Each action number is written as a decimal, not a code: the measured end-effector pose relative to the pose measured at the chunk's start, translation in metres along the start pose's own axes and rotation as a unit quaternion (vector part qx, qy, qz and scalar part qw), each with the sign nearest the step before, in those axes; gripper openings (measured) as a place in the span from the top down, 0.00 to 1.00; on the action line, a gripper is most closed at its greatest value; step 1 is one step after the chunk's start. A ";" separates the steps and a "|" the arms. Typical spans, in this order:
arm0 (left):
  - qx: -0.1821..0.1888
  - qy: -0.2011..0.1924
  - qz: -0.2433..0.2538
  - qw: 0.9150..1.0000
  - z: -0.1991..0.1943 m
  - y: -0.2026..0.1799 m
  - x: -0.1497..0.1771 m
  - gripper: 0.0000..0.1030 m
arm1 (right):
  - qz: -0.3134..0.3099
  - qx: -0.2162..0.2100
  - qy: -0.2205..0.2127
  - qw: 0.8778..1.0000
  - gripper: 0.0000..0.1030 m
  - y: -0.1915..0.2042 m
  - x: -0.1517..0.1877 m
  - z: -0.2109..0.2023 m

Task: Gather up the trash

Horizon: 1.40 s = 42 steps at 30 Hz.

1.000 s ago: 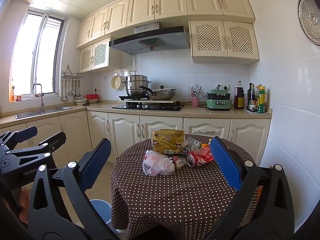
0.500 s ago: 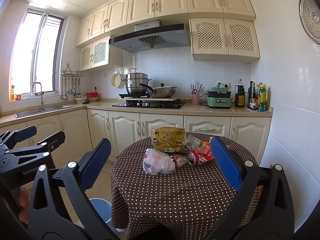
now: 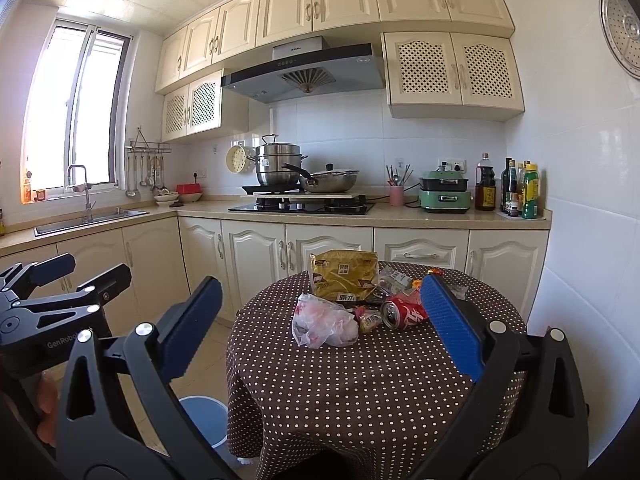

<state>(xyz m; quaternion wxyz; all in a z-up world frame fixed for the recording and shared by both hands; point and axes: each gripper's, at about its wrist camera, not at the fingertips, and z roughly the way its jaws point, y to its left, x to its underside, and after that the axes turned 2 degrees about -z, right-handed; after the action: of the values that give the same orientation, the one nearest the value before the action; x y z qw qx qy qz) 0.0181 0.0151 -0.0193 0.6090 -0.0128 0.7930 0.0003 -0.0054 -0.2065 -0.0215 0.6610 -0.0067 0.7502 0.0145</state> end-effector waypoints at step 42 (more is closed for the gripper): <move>0.026 0.087 0.004 0.996 0.072 0.004 0.027 0.14 | 0.032 0.056 0.097 0.993 0.06 -0.037 0.040 0.068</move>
<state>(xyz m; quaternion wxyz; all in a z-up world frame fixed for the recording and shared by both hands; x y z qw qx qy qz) 0.0810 0.0195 -0.0637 0.5379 0.0060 0.8428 -0.0193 0.0584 -0.2411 -0.0702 0.5839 0.0531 0.8100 -0.0074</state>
